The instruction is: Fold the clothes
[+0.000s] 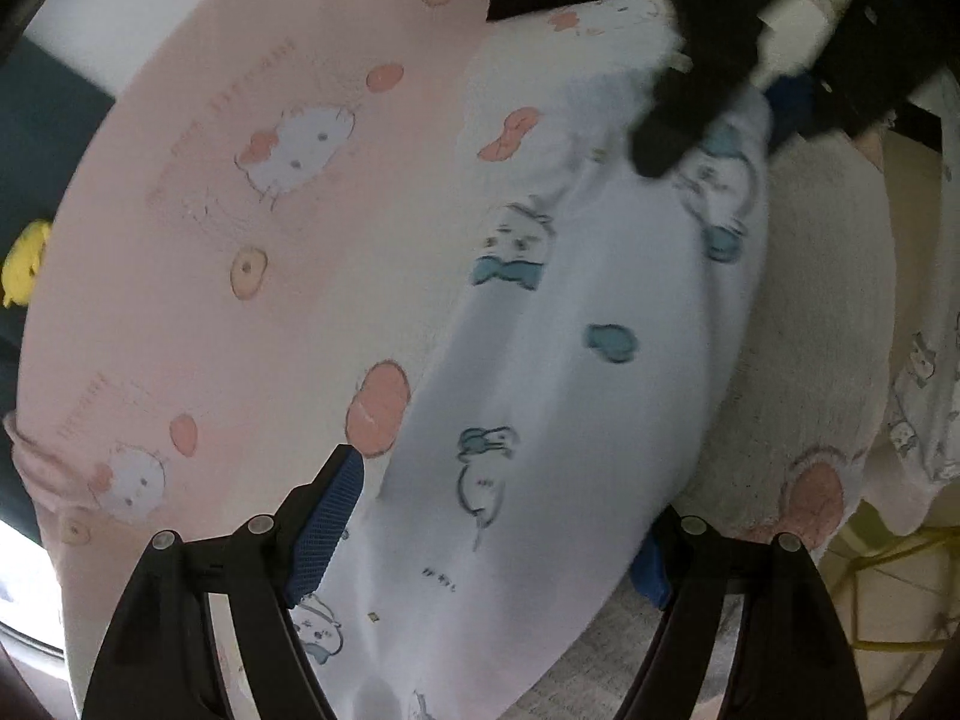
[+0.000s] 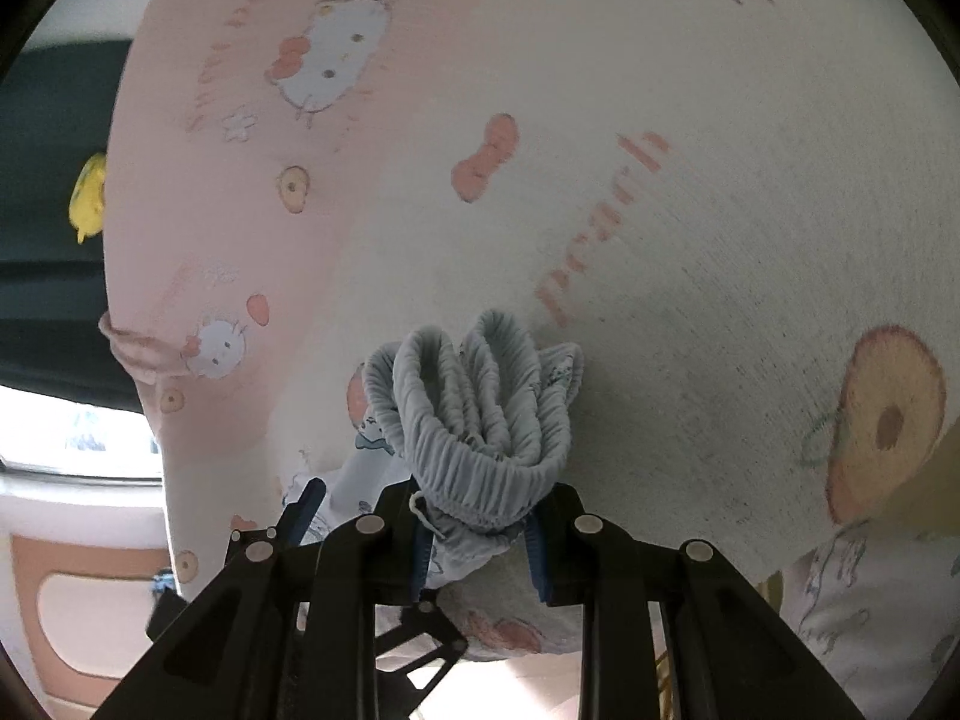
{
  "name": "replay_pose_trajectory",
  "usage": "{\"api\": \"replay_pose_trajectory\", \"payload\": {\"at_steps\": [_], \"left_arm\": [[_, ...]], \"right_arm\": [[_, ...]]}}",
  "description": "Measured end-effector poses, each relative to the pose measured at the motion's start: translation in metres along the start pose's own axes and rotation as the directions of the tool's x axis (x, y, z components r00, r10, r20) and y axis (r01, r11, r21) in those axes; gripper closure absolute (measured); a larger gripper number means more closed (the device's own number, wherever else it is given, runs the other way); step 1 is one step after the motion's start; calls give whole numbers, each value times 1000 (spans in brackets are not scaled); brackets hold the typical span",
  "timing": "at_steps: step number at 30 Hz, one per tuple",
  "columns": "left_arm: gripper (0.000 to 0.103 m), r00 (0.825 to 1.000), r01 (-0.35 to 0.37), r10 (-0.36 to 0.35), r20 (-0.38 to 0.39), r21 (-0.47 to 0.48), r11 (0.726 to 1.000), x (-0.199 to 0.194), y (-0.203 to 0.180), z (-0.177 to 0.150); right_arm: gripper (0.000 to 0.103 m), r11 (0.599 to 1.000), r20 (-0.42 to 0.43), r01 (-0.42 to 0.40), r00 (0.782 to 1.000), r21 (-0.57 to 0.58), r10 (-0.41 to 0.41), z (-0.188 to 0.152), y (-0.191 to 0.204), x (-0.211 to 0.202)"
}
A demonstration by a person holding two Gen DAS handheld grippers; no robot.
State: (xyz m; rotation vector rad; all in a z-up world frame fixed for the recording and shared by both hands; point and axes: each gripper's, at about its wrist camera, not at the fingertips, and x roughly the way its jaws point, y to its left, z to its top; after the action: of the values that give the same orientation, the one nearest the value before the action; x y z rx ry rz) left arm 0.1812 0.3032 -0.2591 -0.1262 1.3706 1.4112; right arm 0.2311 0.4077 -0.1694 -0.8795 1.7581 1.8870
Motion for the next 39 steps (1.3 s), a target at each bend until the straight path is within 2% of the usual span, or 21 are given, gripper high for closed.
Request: {"api": "replay_pose_trajectory", "payload": {"at_steps": [2,4,5,6,7,9,11,13,15,17,21,24,27,29,30,33,36,39], "left_arm": [[26,998,-69,68,16,34,997,-11,-8,1],[26,993,-106,98,63,148,983,-18,-24,-5],[26,988,-138,119,96,224,965,-21,-33,-10],[26,981,-176,139,137,310,934,-23,-45,-15],[26,978,-191,146,148,359,914,-22,-52,-18],[34,973,-215,155,168,443,870,-19,-64,-22],[38,977,-207,161,141,431,878,-14,-60,-17],[54,987,-160,149,58,383,910,-2,-48,-8],[73,992,-123,129,8,355,927,7,-41,-4],[77,992,-118,129,-7,354,928,13,-40,-2],[79,992,-121,130,-3,340,933,16,-40,-1],[80,995,-97,101,0,290,952,16,-33,-2],[86,999,-51,53,-5,217,975,15,-25,-1],[86,999,-42,44,-6,188,981,15,-23,1],[83,999,-48,49,-6,177,983,14,-22,1],[82,994,-112,111,15,120,986,8,-17,2],[79,977,-212,210,29,102,972,4,-16,-10],[79,979,-206,205,18,109,972,-2,-20,-19]], "right_arm": [[78,1000,-14,-11,1000,28,11,2,-6,3],[78,999,-16,-21,1000,41,22,4,-9,3],[78,999,-10,-36,999,40,36,4,-8,1],[78,998,-3,-50,999,38,50,4,-7,-1],[78,997,3,-63,998,34,63,5,-6,-2],[78,997,9,-75,997,8,74,5,1,-3],[78,997,15,-76,997,-4,76,3,5,-5],[78,996,18,-85,996,-3,85,3,6,-6],[78,995,21,-105,994,3,105,3,8,-7],[78,992,18,-123,992,2,123,3,10,-8],[78,993,18,-118,993,-22,119,2,18,-10],[78,994,21,-105,994,-34,105,0,21,-14],[78,995,23,-97,995,-37,98,0,28,-14],[78,996,33,-83,996,-44,85,-1,33,-15],[78,995,36,-83,996,-52,85,-1,35,-16],[78,994,47,-81,995,-76,85,-3,43,-19],[78,993,60,-77,995,-93,83,-6,51,-21],[78,993,71,-68,995,-97,75,-8,57,-20]]}}
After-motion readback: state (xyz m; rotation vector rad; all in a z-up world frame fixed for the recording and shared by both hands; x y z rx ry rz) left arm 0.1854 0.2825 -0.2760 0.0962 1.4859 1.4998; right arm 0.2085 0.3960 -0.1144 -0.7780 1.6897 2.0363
